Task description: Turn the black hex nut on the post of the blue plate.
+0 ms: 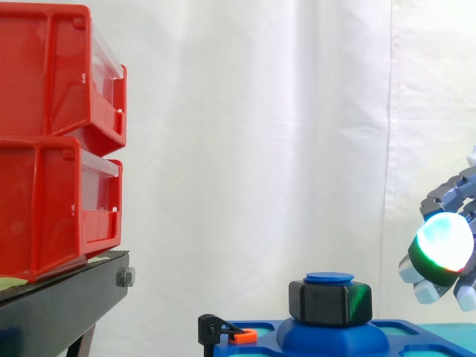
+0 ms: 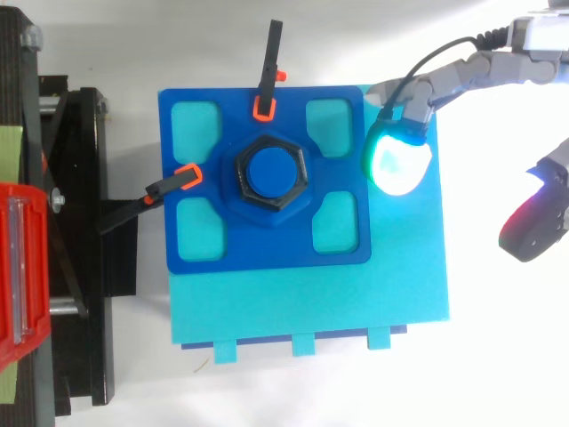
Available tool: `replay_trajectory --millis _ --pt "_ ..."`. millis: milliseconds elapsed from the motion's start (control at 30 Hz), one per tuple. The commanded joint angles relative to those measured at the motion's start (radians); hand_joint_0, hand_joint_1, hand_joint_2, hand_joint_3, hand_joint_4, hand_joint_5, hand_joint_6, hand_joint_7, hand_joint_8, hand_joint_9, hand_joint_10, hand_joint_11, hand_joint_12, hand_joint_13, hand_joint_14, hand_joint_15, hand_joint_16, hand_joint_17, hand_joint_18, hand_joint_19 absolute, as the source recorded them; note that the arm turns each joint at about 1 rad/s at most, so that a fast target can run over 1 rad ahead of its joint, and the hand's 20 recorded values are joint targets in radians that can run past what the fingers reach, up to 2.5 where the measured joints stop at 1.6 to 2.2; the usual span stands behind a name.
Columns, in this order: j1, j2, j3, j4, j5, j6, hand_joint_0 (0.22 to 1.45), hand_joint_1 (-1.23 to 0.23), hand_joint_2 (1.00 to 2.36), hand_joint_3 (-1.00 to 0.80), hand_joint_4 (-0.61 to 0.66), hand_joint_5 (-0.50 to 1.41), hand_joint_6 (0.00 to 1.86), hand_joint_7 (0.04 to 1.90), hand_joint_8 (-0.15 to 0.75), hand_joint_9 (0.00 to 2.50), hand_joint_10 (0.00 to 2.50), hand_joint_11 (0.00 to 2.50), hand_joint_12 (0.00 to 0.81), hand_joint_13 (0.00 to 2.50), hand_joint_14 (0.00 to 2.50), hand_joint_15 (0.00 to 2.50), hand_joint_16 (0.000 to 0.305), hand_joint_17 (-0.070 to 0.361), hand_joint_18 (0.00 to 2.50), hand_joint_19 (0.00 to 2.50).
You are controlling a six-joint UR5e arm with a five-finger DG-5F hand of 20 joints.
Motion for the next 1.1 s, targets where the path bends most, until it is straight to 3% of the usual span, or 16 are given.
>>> replay_trajectory --millis 0,1067 --pt "0.001 0.000 0.000 0.000 0.000 0.000 0.46 -0.54 1.00 -0.50 0.28 -0.24 0.50 0.82 0.296 0.33 0.00 0.03 0.385 0.27 0.00 0.11 0.055 0.123 0.30 0.35" --pt "0.001 0.000 0.000 0.000 0.000 0.000 0.46 -0.57 1.00 -0.50 0.28 -0.24 0.50 0.82 0.295 0.32 0.00 0.03 0.387 0.26 0.00 0.11 0.055 0.124 0.30 0.35"
